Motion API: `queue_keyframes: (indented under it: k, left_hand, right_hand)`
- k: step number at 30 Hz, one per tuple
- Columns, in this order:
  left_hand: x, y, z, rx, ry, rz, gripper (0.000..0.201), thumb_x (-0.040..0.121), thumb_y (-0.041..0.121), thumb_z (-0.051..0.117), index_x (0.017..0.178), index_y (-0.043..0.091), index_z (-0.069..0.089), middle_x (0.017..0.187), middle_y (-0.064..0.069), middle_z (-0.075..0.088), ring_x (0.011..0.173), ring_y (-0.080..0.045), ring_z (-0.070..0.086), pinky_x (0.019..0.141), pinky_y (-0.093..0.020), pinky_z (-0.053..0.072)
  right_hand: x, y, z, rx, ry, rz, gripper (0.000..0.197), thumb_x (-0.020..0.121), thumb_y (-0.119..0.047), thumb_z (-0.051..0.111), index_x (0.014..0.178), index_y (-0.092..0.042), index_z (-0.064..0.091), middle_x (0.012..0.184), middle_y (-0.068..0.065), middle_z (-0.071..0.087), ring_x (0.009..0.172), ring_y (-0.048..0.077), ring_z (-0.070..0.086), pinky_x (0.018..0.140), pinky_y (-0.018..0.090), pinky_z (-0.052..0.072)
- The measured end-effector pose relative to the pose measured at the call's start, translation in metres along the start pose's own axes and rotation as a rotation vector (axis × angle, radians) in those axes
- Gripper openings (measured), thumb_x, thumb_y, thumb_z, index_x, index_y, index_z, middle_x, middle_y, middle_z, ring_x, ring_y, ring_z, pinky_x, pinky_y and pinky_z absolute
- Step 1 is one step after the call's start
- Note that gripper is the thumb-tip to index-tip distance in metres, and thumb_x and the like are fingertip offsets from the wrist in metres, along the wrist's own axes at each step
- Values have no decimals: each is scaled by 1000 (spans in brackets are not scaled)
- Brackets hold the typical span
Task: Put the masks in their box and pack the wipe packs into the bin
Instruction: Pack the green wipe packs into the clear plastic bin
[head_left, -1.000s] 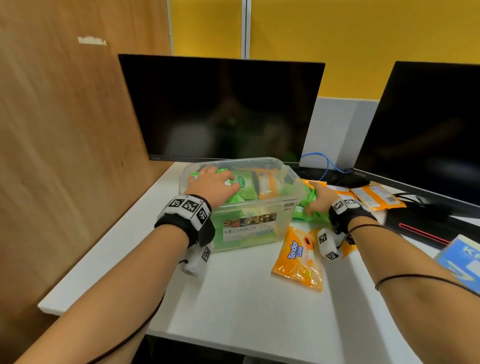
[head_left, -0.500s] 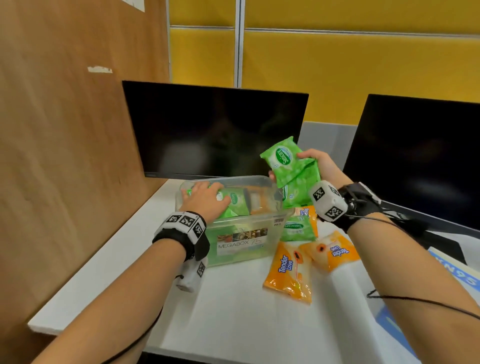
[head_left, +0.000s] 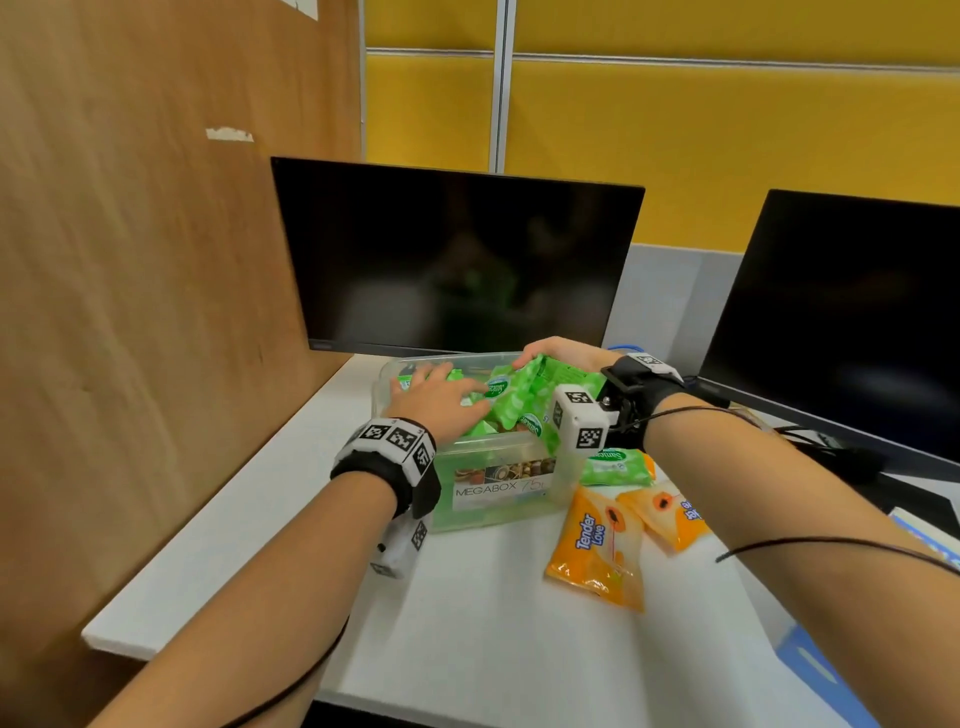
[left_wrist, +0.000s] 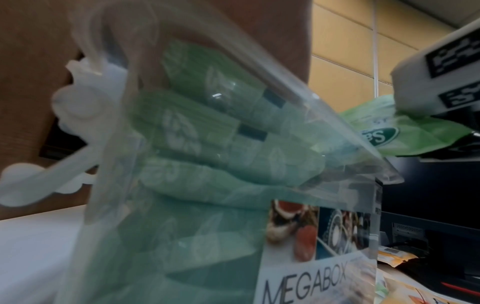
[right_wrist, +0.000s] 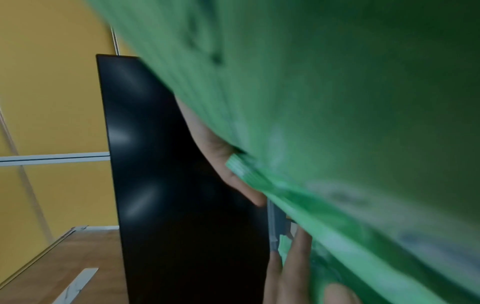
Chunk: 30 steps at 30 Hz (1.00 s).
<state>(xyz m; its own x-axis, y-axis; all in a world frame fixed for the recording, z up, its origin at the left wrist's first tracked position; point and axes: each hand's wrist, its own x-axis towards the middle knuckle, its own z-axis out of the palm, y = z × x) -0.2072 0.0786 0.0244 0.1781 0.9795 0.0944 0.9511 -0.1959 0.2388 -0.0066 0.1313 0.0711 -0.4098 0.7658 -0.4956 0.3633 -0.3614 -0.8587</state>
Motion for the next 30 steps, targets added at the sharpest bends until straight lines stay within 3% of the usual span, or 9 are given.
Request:
queue_keyframes:
  k: [4, 6, 11, 13, 15, 19, 23, 27, 30]
  left_hand:
    - [0, 2, -1, 12, -19, -6, 39, 91, 50, 39, 129, 50, 47, 159, -1, 17, 147, -27, 9, 115, -60, 4]
    - [-1, 2, -1, 26, -25, -5, 38, 91, 49, 39, 128, 50, 48, 159, -1, 16, 147, -27, 8, 115, -61, 4]
    - [0, 3, -2, 27, -30, -8, 38, 91, 48, 38, 128, 49, 49, 159, 0, 17, 147, -26, 9, 114, -60, 5]
    - [-2, 3, -3, 20, -17, -5, 38, 91, 48, 38, 128, 47, 50, 158, 0, 20, 146, -25, 11, 113, -60, 6]
    - [-2, 3, -3, 13, -11, -6, 39, 90, 48, 39, 127, 46, 51, 157, 0, 22, 145, -25, 13, 113, -60, 7]
    - [-1, 2, -1, 12, -12, -5, 39, 90, 48, 39, 127, 45, 52, 157, 0, 22, 146, -26, 13, 114, -59, 7]
    - [2, 1, 1, 4, -5, -2, 39, 90, 49, 39, 126, 45, 52, 157, 0, 22, 145, -26, 15, 114, -60, 8]
    - [2, 0, 2, -5, 8, -4, 39, 89, 49, 40, 126, 44, 53, 156, -1, 24, 145, -26, 17, 114, -60, 9]
    - [3, 0, 2, -10, 9, -3, 40, 89, 50, 40, 126, 42, 53, 156, -1, 25, 144, -26, 19, 114, -60, 9]
  right_hand:
    - [6, 8, -4, -199, 31, 59, 53, 76, -38, 76, 121, -13, 64, 121, 7, 64, 113, 29, 57, 103, 38, 43]
    - [6, 10, -3, -305, 78, 82, 66, 69, -50, 80, 127, -24, 62, 134, 2, 59, 128, 22, 51, 107, 37, 40]
    - [24, 7, -14, -550, 174, 180, 100, 46, -74, 80, 134, -36, 52, 136, -7, 57, 124, 21, 55, 102, 42, 45]
    - [37, 4, -27, -670, 207, 216, 109, 38, -77, 81, 133, -32, 52, 132, -4, 60, 116, 23, 61, 98, 45, 48]
    - [40, -1, -33, -736, 182, 272, 104, 39, -71, 85, 127, -23, 57, 121, 5, 67, 108, 28, 66, 97, 49, 49]
    - [5, -13, -16, -848, 9, 313, 85, 60, -49, 87, 131, -12, 56, 127, 11, 63, 119, 33, 59, 105, 53, 42]
    - [-20, -28, -12, -898, 57, 227, 60, 86, -28, 69, 139, -11, 46, 132, 4, 59, 104, 23, 63, 97, 41, 49]
    - [-30, -35, -30, -779, 47, 216, 77, 60, -41, 87, 125, -11, 61, 115, 14, 69, 107, 34, 66, 99, 51, 48]
    - [-41, -42, -33, -694, 133, 143, 66, 63, -44, 82, 117, -10, 65, 107, 14, 72, 88, 29, 72, 78, 39, 58]
